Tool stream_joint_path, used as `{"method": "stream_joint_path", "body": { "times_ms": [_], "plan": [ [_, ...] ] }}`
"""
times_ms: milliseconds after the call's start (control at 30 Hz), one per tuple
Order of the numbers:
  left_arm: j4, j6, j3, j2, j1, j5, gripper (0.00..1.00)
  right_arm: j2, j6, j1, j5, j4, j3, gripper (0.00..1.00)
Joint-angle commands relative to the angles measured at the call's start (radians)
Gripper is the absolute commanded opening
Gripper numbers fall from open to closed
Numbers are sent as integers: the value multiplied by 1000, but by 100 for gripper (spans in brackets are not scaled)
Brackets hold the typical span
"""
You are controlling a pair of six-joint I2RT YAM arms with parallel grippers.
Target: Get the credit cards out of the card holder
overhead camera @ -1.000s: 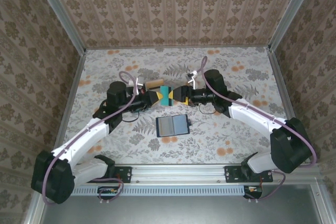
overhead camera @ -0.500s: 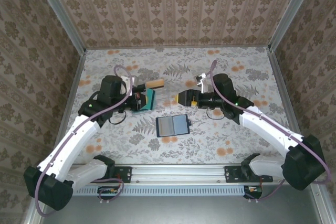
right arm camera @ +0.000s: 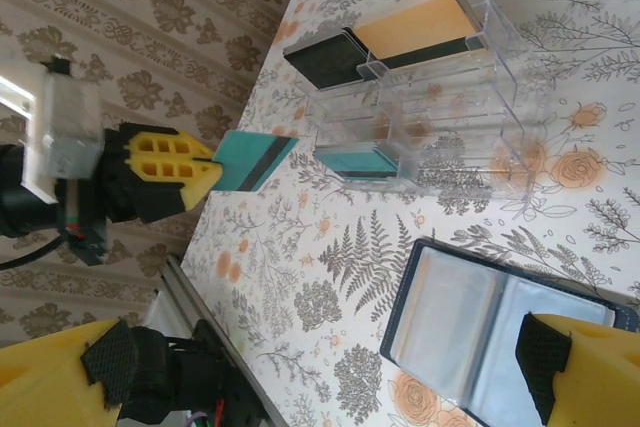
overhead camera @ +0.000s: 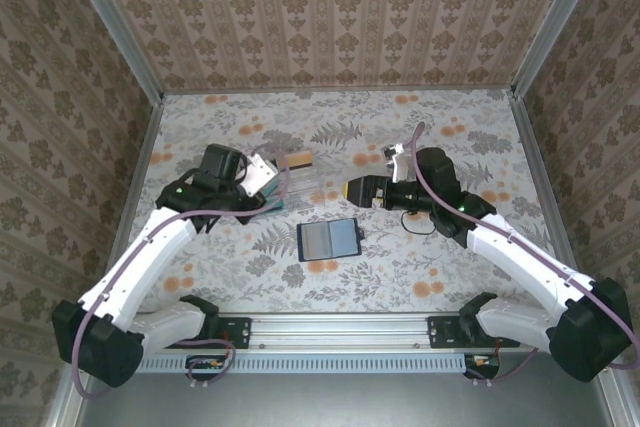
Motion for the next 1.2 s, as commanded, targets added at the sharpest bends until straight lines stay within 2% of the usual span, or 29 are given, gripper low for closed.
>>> {"method": "stream_joint_path", "body": {
  "times_ms": [0,400,633,1167],
  "plan": [
    [85,216,-65,19,-23,-73,0,-18,-35,-5,28,-37,2,100],
    [348,403,-189,110,-32,-123,0,3,-48,-8,39,-76,33,100],
    [364,414,-187,179,-31,-113,0,25,-53,-10,30,-76,44,100],
    [348,446,-214,203,-1,-151,0,66,-56,-28,-5,-60,48,100]
  ]
}}
